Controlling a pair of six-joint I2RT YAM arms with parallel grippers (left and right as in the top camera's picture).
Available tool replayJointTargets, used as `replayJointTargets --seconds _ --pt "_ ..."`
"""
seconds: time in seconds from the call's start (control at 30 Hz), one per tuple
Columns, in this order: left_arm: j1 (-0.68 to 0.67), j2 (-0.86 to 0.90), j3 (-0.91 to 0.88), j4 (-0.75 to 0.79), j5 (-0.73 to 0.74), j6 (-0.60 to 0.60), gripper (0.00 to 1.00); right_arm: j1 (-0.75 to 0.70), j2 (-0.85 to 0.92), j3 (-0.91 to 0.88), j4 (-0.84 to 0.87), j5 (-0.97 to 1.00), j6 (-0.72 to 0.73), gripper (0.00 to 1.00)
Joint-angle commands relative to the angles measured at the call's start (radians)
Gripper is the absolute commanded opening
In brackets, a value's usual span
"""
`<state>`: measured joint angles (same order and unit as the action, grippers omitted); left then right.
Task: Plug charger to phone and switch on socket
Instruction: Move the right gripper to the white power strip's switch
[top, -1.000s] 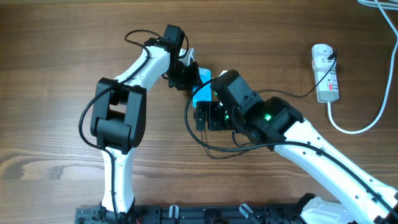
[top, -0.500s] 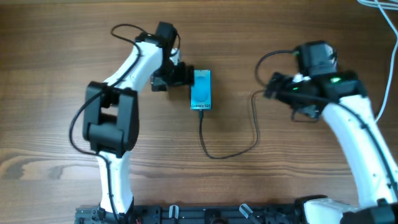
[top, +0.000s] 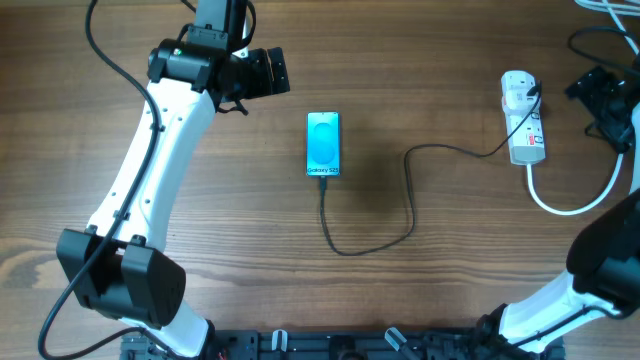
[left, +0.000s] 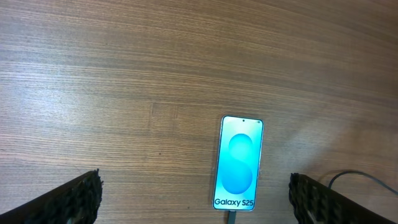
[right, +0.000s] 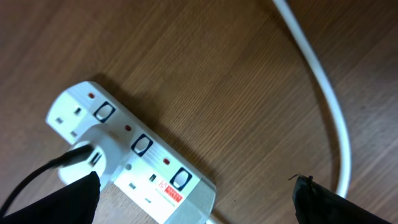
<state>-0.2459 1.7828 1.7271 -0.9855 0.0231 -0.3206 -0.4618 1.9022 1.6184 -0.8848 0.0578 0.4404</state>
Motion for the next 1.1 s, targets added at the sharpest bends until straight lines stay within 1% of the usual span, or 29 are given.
replayJointTargets --seconds 0.0,0.1,0.27,0.37,0.47,0.73,0.77,0.97,1.07 --pt "-0.002 0.005 -0.005 0.001 -0.017 -0.009 1.00 0.003 0.055 0.008 0.014 0.029 0.004 1.00" --pt "-0.002 0.005 -0.005 0.001 -0.017 -0.009 1.00 0.003 0.107 0.008 0.021 0.029 -0.030 1.00" --pt "-0.002 0.005 -0.005 0.001 -0.017 -0.009 1.00 0.004 0.201 0.008 0.037 -0.010 -0.029 1.00" --pt "-0.002 0.005 -0.005 0.001 -0.017 -0.009 1.00 0.004 0.216 0.008 0.051 -0.018 -0.028 1.00" --pt "-0.002 0.005 -0.005 0.001 -0.017 -0.009 1.00 0.004 0.241 0.007 0.088 -0.082 -0.030 1.00" --pt "-0.002 0.005 -0.005 0.001 -0.017 -0.009 1.00 0.004 0.299 0.006 0.123 -0.094 -0.022 0.99" --pt "-0.002 0.005 -0.005 0.001 -0.017 -0.009 1.00 0.004 0.310 0.006 0.129 -0.134 -0.024 1.00" --pt "-0.002 0.005 -0.005 0.001 -0.017 -0.009 1.00 0.010 0.335 0.005 0.127 -0.195 -0.047 1.00" --pt "-0.002 0.005 -0.005 0.001 -0.017 -0.009 1.00 0.012 0.335 0.005 0.102 -0.194 -0.047 1.00"
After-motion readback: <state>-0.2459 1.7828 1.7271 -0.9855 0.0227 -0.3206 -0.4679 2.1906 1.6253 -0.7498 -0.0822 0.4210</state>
